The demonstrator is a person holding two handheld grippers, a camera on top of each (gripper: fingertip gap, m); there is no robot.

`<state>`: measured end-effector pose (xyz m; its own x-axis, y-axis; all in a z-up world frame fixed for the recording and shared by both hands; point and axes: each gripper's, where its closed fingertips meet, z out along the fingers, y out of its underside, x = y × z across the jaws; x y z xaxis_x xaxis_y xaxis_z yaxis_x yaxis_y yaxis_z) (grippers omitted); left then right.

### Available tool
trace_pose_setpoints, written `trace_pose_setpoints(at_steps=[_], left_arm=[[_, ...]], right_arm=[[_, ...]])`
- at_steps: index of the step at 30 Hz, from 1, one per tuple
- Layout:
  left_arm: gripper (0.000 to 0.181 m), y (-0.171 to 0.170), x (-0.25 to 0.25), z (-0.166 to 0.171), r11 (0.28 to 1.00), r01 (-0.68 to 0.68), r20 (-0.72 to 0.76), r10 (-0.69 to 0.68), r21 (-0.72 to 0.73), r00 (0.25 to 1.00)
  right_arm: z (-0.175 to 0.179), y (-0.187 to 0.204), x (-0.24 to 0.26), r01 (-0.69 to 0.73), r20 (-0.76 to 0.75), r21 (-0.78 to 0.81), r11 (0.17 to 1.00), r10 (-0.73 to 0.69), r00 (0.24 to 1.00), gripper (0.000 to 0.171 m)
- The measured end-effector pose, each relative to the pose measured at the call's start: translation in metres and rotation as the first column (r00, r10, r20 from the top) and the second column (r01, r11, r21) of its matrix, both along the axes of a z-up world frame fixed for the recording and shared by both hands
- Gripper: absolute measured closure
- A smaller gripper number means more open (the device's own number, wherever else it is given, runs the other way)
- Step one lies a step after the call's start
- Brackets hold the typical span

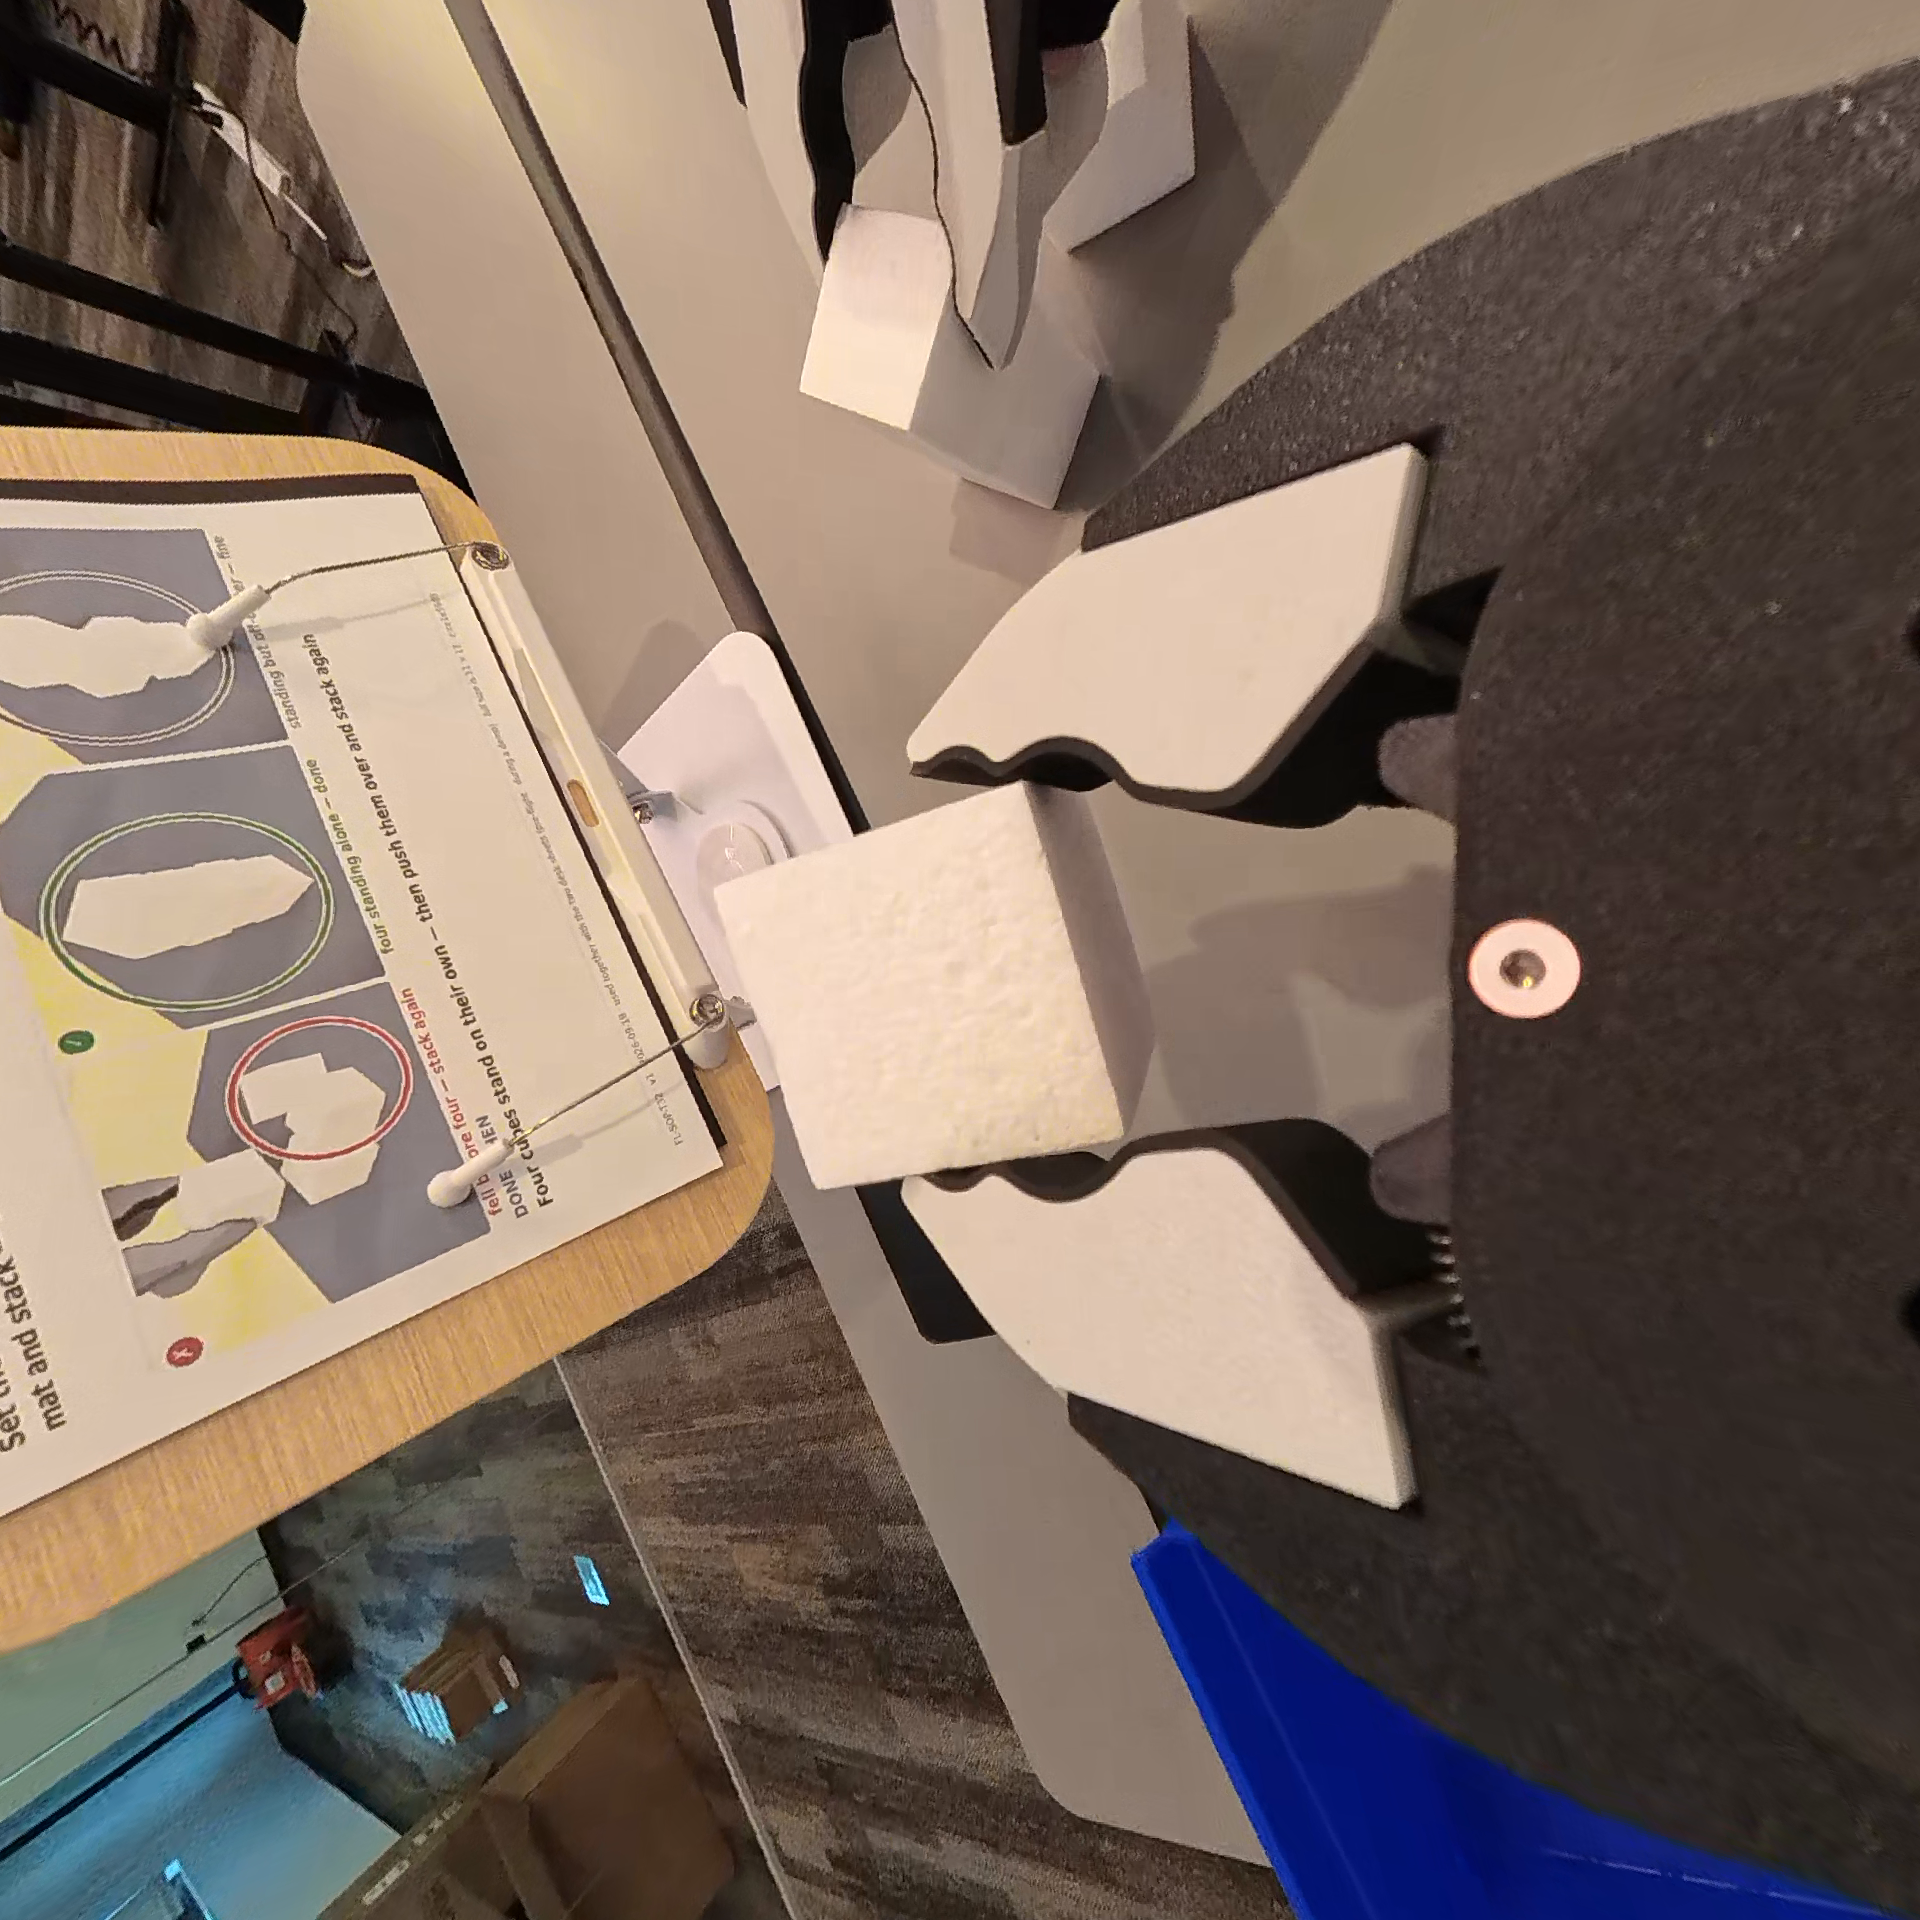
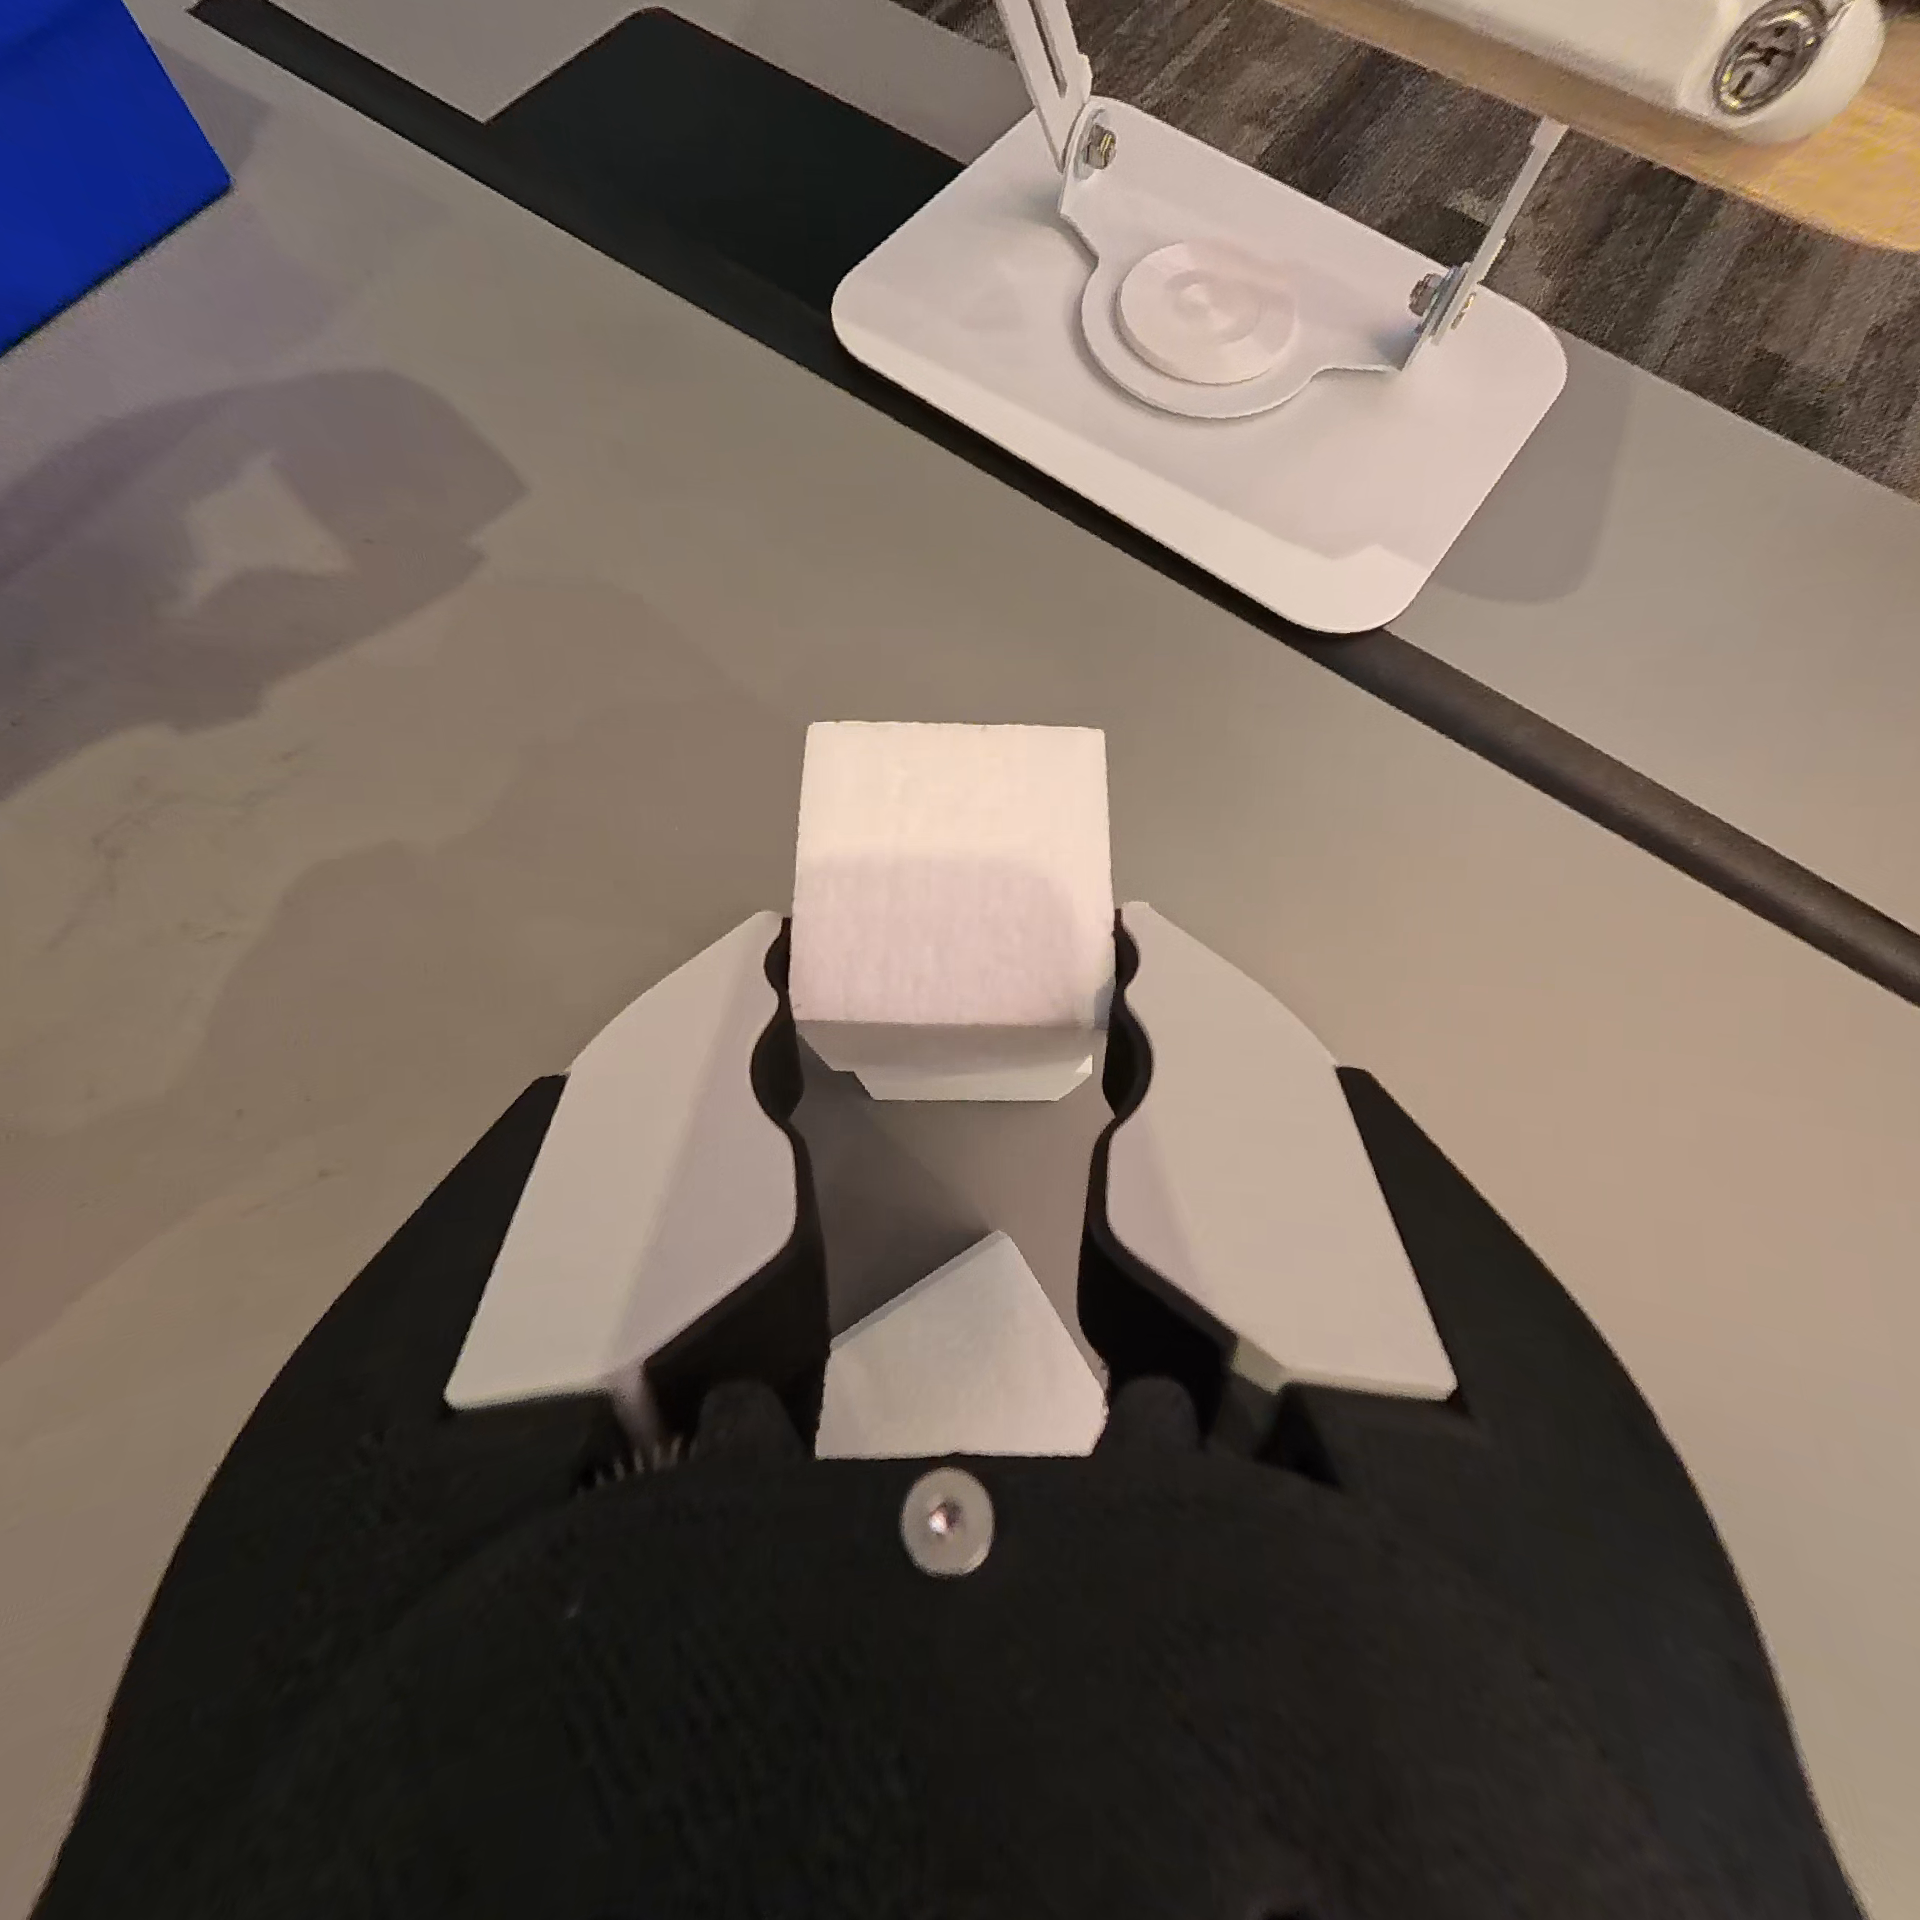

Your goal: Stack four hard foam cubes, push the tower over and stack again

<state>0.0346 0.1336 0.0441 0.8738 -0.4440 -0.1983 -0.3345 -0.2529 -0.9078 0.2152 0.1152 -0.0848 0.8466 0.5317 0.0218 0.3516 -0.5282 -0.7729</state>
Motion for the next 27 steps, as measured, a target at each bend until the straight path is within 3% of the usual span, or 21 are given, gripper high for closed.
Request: trace_pose_setpoints(at_steps=[6, 11, 13, 18, 21, 27], left_arm=[[0.112, -0.007, 0.017, 0.003, 0.999, 0.048, 0.007, -0.048, 0.003, 0.999], [0.112, -0.027, 0.085, 0.003, 0.959, 0.283, 0.079, -0.282, 0.001, 0.956], [0.113, -0.038, 0.118, -0.007, 0.914, 0.404, 0.086, -0.400, -0.036, 0.912], [0.113, -0.033, 0.158, -0.042, 0.877, 0.460, -0.042, -0.469, -0.136, 0.882], [0.113, -0.030, 0.168, -0.055, 0.865, 0.462, -0.103, -0.487, -0.195, 0.867], [0.113, -0.030, 0.186, -0.057, 0.843, 0.499, -0.147, -0.529, -0.200, 0.836]], right_arm=[[0.030, -0.007, 0.000, -0.059, -0.096, 0.070, 0.996, 0.066, 0.993, 0.105], [0.063, -0.020, 0.055, -0.111, -0.158, 0.112, 0.988, 0.128, 0.979, 0.099], [0.060, -0.022, 0.091, -0.098, -0.176, 0.103, 0.990, 0.116, 0.978, 0.099], [0.043, -0.027, 0.157, -0.016, -0.345, 0.060, 0.998, 0.035, 0.938, 0.099], [0.034, -0.026, 0.173, 0.011, -0.411, 0.031, 0.999, 0.003, 0.912, 0.099], [0.024, -0.022, 0.181, 0.022, -0.381, 0.007, 1.000, -0.018, 0.924, 0.099]])
